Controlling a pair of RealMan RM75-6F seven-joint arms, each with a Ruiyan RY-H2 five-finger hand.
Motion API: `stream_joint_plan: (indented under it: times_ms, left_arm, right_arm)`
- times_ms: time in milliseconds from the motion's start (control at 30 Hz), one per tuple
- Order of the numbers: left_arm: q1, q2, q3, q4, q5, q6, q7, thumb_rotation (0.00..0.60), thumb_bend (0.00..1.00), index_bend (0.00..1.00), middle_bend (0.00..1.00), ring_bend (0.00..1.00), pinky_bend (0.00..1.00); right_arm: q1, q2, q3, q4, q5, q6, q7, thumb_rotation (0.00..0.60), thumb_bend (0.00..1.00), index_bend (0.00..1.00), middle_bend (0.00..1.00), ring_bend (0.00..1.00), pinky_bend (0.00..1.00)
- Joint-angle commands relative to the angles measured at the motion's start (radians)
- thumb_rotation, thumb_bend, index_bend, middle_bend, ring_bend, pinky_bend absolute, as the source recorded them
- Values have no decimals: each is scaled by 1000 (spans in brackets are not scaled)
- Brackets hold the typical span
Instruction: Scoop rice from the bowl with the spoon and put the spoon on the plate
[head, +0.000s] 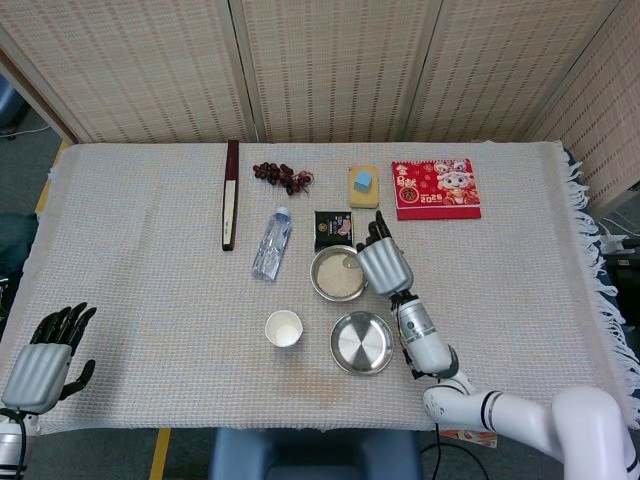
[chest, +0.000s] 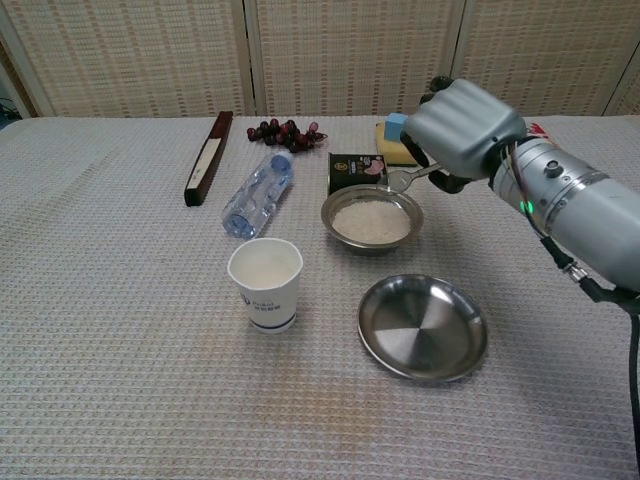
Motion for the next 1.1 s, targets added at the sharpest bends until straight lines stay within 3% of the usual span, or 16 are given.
stream_joint_plan:
  times_ms: [33, 567, 833, 1100]
  left_arm:
    - [0, 0, 1, 0, 2, 0, 0, 600, 416, 0, 0, 0, 94]
    - [-4, -3, 0, 2, -6, -12, 4, 600, 417, 0, 0, 0, 94]
    - [-4, -3, 1, 2, -8, -13, 5, 600, 417, 0, 0, 0, 94]
    - [-2, -1, 2, -4, -4, -8, 8, 600, 417, 0, 0, 0, 94]
  right_arm:
    - [24, -30, -18, 48, 9, -12, -39, 600, 362, 807, 567, 196, 110]
    - [56, -109, -48, 133, 41, -49, -33, 600, 362, 807, 567, 198, 110]
    - [49, -110, -19, 68, 111, -73, 21, 600, 362, 808, 567, 201, 109]
    - [26, -54, 16, -38, 176, -65, 100, 600, 362, 809, 567, 201, 109]
